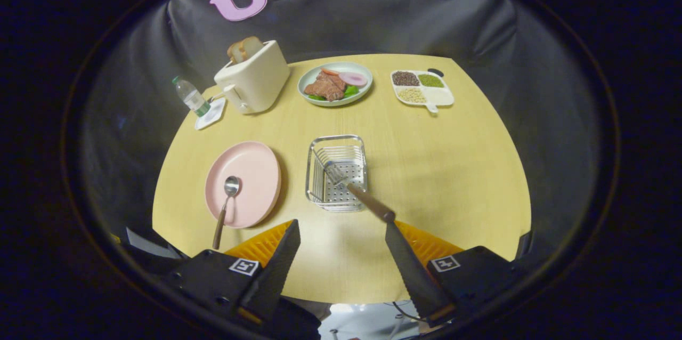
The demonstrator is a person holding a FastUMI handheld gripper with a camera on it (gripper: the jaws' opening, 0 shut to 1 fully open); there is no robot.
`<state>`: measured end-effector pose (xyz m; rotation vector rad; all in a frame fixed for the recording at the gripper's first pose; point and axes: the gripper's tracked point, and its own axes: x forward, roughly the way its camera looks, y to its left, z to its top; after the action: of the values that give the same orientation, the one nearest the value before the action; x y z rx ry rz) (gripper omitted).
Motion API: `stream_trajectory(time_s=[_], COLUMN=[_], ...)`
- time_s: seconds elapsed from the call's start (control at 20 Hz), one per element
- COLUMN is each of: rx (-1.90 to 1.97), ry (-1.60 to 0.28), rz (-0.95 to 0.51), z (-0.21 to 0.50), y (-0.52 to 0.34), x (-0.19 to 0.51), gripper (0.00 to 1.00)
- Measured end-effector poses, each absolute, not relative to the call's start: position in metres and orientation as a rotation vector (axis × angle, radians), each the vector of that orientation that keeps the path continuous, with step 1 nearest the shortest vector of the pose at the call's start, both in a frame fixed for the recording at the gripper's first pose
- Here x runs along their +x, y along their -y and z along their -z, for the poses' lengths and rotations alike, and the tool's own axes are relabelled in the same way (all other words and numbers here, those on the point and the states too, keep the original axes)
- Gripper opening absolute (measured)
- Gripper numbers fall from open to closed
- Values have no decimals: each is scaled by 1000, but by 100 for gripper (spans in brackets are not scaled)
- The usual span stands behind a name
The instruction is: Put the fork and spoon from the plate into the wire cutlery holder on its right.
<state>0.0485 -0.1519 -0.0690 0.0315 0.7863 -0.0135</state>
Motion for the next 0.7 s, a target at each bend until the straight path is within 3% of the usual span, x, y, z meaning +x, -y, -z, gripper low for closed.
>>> stream_trajectory(time_s=[0.7], rx=[34], ry=[-567], rz=[45], z=[42], y=[128], x=[37], gripper=[100])
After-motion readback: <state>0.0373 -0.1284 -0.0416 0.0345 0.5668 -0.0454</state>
